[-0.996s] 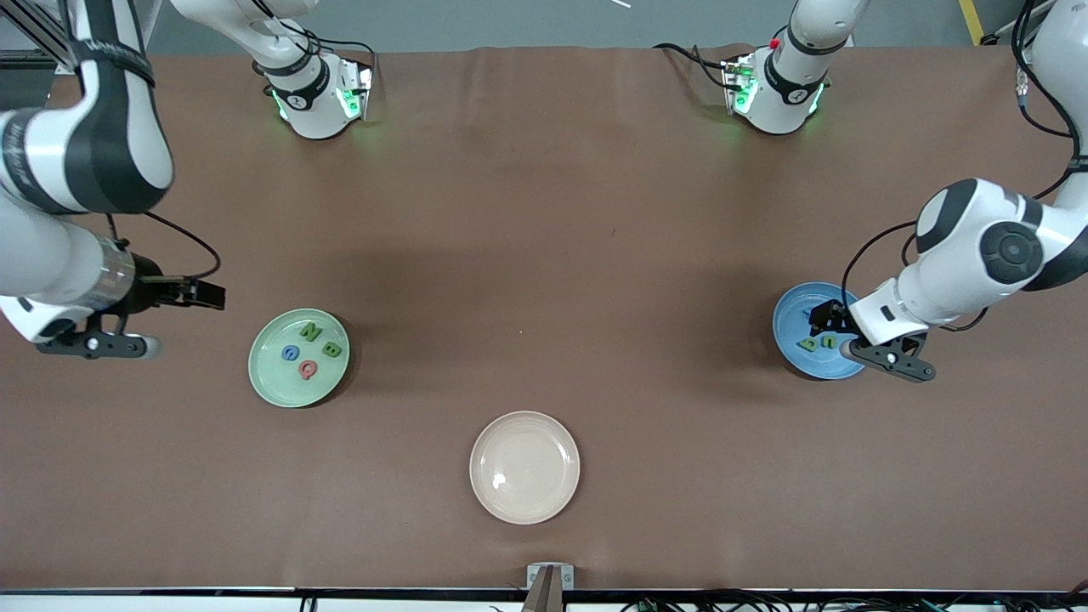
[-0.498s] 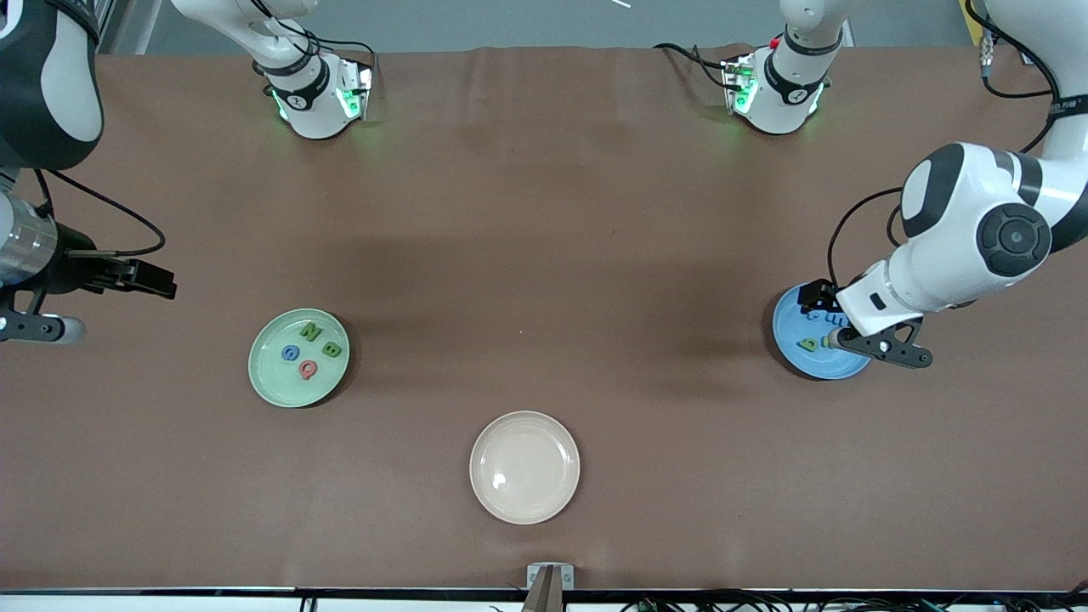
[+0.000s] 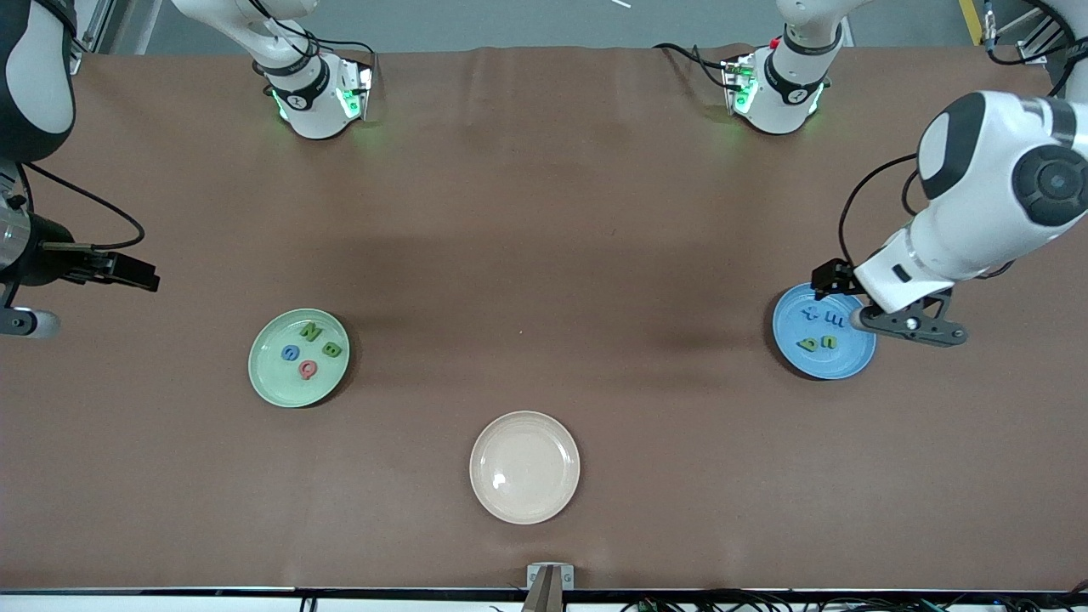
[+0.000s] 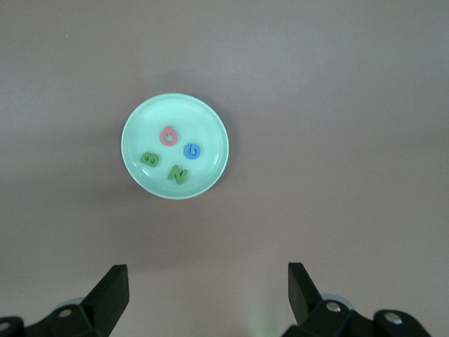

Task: Sort upper and lower case letters into plates

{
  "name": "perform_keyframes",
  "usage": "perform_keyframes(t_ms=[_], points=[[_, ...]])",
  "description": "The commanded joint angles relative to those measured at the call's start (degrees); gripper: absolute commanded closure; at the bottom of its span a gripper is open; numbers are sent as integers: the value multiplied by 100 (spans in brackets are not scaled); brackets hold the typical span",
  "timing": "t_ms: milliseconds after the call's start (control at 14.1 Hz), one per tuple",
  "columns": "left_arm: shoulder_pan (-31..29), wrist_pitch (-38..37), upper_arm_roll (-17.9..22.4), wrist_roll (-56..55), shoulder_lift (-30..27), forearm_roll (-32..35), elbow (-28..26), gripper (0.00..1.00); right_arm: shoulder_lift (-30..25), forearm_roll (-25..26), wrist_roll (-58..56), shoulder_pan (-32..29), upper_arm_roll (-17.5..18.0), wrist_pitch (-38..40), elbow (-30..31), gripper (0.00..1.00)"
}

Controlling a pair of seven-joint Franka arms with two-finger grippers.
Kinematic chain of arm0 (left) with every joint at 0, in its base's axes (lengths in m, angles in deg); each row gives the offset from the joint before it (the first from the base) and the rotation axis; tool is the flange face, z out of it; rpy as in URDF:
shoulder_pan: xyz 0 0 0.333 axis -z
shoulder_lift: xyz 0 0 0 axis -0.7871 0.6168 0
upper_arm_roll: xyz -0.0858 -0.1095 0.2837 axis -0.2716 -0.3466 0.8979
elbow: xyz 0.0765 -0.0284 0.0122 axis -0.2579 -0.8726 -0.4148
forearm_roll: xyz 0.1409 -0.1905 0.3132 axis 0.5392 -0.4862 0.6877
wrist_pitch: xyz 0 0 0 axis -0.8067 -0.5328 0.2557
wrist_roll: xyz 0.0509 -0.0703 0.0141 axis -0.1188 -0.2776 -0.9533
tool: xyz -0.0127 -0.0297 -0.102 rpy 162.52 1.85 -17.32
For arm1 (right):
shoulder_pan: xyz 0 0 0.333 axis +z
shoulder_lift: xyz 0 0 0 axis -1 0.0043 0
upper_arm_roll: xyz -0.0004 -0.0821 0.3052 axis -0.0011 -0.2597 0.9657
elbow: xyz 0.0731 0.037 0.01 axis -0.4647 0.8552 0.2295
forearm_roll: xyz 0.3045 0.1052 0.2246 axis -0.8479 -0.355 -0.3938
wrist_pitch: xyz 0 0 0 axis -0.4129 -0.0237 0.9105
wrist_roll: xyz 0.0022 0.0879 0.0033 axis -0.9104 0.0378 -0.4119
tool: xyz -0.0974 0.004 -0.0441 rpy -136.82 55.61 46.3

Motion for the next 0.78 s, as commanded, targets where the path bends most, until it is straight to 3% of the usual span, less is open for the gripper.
perform_keyframes(t_ms=[0,142,498,711], points=[[-381,-124,47,61,-592,-176,-139,1,34,-140,-39,-104,109,112,-34,0],[-531,-378,39,61,-733,-228,133,1,34,-482,-66,-139,74,95,-16,0],[-610,-1625,258,105,-804,-660,1433,1,-308,-492,-179,-140,92,34,238,0],[-698,-1979,258,79,-813,-668,1760,1,-642,-431,-416,-175,83,-221,589,0]])
